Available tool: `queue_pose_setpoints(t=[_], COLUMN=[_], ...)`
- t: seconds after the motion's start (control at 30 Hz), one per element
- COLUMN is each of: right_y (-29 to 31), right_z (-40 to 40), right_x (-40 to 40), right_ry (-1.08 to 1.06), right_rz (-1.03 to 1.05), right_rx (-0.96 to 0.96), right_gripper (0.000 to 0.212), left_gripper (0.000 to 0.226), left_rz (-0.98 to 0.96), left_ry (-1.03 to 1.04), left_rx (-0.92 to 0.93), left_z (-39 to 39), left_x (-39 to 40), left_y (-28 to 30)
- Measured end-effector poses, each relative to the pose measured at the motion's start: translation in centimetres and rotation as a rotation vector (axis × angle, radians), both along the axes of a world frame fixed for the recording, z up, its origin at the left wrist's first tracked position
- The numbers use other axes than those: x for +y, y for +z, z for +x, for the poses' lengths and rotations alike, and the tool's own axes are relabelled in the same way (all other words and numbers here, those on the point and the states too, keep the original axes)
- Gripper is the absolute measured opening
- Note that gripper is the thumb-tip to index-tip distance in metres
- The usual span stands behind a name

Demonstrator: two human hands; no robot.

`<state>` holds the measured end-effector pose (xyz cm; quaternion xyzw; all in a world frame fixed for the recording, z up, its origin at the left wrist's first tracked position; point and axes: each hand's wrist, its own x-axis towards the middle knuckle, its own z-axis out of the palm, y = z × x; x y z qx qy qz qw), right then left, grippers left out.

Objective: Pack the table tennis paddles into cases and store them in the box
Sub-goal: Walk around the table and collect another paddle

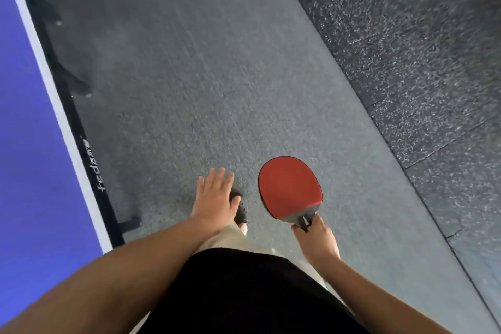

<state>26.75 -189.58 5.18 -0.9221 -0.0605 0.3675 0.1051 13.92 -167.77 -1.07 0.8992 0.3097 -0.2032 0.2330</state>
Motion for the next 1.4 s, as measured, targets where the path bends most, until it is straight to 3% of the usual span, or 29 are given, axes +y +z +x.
queue_pose_setpoints(t=[0.37,0.73,1.03,1.4], right_y=[-1.7,-2.8,-2.3,-0.6], right_z=[21.1,37.3,39.7,37.5], right_x=[22.0,48.4,71.3,95.5], right_ry=[0.305,0.622,0.834,0.753], right_rz=[0.057,0.070,0.095,0.105], right_rx=[0.031,0.086,0.077,0.049], right_gripper=[0.041,0.031,0.029,0.032], left_gripper=[0.071,0.069,0.068,0.070], left_rz=[-0.010,0.076,0.036,-0.021], left_ry=[0.305,0.510,0.738,0.801], left_rx=[-0.031,0.043,-0.045,-0.043], left_z=[13.3,26.8,28.1,24.5], left_x=[14.0,36.6,54.1,78.7], left_y=[0.2,2.0,2.1,2.6])
